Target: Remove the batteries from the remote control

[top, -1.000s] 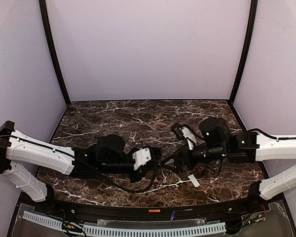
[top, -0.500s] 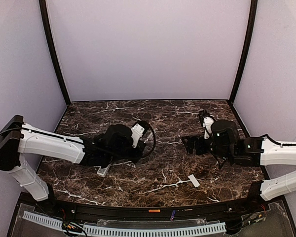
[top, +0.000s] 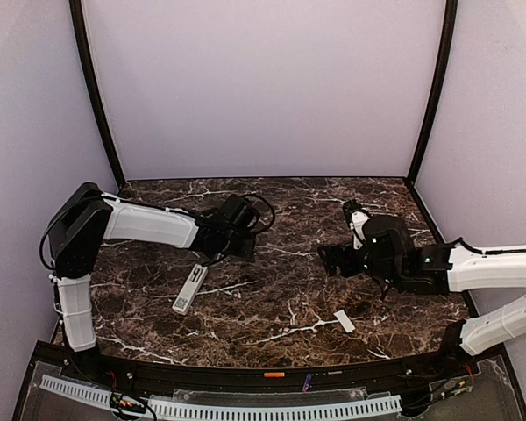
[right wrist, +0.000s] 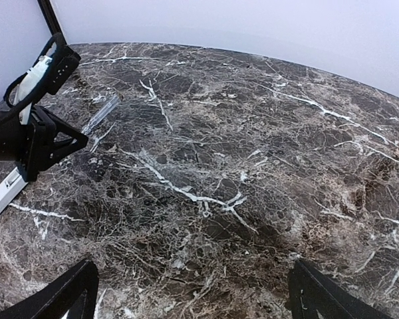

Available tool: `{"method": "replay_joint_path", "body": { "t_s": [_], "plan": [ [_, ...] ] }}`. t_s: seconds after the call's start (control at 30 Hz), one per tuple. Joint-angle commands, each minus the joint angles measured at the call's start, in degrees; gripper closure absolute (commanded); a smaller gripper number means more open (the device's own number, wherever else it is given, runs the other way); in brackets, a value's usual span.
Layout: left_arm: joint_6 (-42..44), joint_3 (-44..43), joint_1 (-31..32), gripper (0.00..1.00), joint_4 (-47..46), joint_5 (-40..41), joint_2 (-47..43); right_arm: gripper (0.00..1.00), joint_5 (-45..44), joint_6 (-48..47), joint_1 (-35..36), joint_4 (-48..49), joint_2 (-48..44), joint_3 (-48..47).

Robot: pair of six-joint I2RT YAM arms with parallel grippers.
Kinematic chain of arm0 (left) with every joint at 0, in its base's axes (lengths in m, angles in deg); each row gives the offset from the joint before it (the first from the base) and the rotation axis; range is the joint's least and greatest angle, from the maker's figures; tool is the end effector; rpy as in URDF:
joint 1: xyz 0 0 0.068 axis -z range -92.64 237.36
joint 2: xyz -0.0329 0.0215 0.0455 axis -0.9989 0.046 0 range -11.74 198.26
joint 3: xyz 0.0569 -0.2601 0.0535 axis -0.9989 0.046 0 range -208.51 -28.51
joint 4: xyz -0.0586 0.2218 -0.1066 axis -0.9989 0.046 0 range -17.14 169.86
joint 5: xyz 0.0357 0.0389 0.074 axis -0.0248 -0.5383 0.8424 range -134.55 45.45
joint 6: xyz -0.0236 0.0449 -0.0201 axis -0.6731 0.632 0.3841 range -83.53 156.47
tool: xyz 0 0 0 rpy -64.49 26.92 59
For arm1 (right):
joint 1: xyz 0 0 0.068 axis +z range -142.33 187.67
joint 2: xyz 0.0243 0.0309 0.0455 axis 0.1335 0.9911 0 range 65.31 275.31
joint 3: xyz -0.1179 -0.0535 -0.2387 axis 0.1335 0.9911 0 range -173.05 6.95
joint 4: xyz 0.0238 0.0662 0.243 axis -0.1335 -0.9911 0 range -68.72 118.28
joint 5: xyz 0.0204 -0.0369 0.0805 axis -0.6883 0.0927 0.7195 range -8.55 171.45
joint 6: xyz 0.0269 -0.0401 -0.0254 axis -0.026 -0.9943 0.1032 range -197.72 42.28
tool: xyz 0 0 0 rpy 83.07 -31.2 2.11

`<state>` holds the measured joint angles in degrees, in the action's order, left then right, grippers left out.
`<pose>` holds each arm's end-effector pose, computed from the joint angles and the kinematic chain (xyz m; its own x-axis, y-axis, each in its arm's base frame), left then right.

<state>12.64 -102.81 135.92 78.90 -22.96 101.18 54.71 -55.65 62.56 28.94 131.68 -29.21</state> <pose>0.2886 -0.3067 0.1792 -0.6372 0.1541 -0.7551 0.2912 0.9553 -0.0507 0.1523 0.1881 0.2347 -0.4528 -0.0605 -0.8896 -0.3617 0.9244 0.1213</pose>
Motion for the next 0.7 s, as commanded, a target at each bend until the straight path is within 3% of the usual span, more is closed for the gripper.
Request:
{"method": "replay_joint_path", "body": {
  "t_s": [0.0, 0.27, 0.67],
  "plan": [
    [-4.5, -1.7, -2.5, 1.0, 5.2, -1.1, 1.6, 0.01, 1.1, -0.8, -0.7, 1.9, 0.9, -1.5],
    [-6.3, -0.9, -3.9, 0.87, 5.3, -0.3, 3.7, 0.01, 2.4, -1.1, -1.3, 1.9, 2.3, -2.2],
    [-6.2, -1.5, -4.0, 0.49, 6.3, -1.6, 2.9, 0.01, 4.0, -1.1, -2.2, 1.9, 3.1, -2.6]
  ]
}}
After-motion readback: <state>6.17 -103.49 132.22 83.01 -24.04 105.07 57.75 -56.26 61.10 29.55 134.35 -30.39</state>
